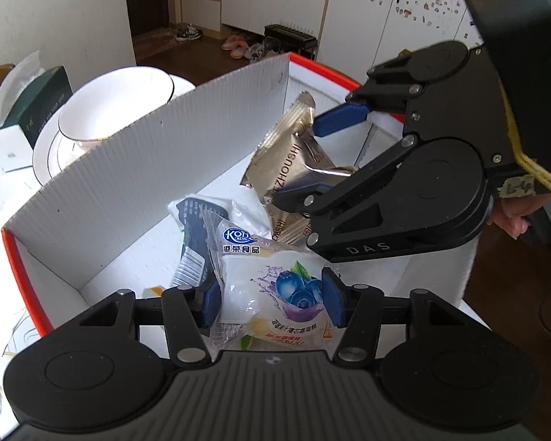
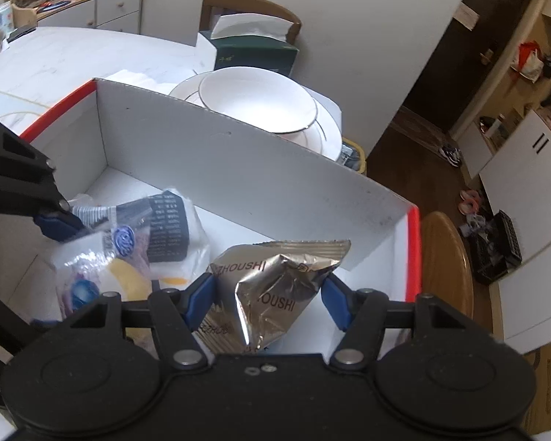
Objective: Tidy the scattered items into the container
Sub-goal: 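Lower both packets into the red box and open both grippers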
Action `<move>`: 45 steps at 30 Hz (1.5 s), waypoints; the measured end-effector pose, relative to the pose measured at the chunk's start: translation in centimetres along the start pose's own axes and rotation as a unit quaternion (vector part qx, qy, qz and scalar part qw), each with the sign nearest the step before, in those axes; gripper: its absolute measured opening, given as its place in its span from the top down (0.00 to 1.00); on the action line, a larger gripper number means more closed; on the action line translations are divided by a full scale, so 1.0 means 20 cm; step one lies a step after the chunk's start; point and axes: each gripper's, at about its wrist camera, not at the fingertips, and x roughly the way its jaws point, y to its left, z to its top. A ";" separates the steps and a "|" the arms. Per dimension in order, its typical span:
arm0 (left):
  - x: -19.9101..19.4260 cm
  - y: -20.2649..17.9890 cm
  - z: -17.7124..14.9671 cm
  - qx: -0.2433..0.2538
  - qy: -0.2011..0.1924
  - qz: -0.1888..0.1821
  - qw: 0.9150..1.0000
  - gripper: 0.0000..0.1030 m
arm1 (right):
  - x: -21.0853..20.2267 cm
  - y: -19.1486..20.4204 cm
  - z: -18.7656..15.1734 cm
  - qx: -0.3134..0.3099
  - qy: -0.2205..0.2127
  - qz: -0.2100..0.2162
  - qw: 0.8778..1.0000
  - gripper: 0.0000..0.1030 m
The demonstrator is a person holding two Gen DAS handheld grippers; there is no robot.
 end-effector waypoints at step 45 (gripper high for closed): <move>-0.08 0.08 -0.01 -0.037 0.029 -0.016 0.999 0.33 | -0.14 -0.08 0.00 0.050 0.017 0.033 0.998 0.19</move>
